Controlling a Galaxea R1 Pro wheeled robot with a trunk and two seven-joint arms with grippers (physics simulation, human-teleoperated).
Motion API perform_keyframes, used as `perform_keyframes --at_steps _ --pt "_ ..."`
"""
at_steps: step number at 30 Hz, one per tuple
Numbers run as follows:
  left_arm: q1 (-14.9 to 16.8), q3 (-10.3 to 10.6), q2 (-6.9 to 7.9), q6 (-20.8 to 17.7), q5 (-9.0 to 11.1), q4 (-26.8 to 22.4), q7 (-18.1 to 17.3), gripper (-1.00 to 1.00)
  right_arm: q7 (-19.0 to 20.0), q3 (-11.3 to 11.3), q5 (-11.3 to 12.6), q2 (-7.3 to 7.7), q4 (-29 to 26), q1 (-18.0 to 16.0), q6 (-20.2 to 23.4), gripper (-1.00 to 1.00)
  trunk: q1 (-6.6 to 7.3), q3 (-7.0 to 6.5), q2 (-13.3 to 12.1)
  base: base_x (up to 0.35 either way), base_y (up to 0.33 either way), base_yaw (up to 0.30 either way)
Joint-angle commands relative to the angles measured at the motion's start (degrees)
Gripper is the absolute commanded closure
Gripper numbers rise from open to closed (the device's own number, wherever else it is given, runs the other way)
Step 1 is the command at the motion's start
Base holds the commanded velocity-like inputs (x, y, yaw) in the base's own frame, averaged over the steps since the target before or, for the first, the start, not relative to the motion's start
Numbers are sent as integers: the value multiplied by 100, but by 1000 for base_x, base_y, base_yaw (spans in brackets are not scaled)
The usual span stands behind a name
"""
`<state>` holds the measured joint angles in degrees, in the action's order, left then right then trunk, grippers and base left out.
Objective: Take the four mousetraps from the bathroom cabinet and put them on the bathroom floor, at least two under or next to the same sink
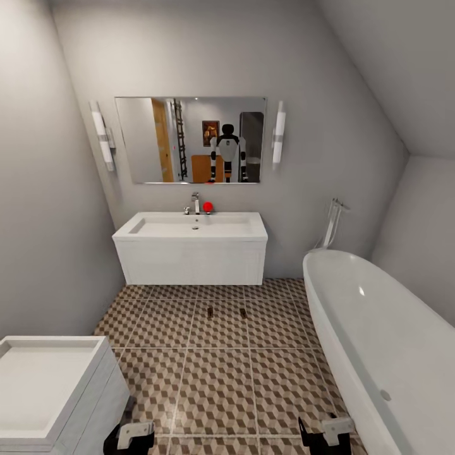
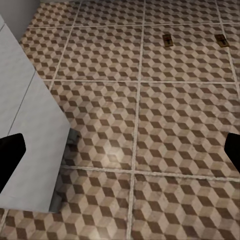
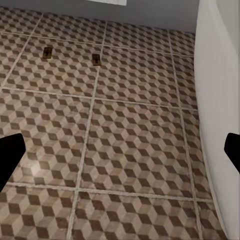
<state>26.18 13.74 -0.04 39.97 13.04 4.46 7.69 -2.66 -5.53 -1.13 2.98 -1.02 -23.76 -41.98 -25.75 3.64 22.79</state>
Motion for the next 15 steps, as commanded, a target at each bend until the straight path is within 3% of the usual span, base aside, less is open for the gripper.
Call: perform_keyframes --at_steps 1,8,15 --pt "10 50 -3 29 32 20 14 -100 -31 -36 -10 1 5 -6 -13 -100 -4 13 13 0 0 0" --pt "10 50 -11 29 32 20 14 -100 -41 -36 -10 -6 5 -6 -13 -100 -4 18 13 0 0 28" --pt "10 50 -13 29 32 20 14 -100 -42 -36 -10 -7 5 -6 -12 -100 -4 37 13 0 0 212"
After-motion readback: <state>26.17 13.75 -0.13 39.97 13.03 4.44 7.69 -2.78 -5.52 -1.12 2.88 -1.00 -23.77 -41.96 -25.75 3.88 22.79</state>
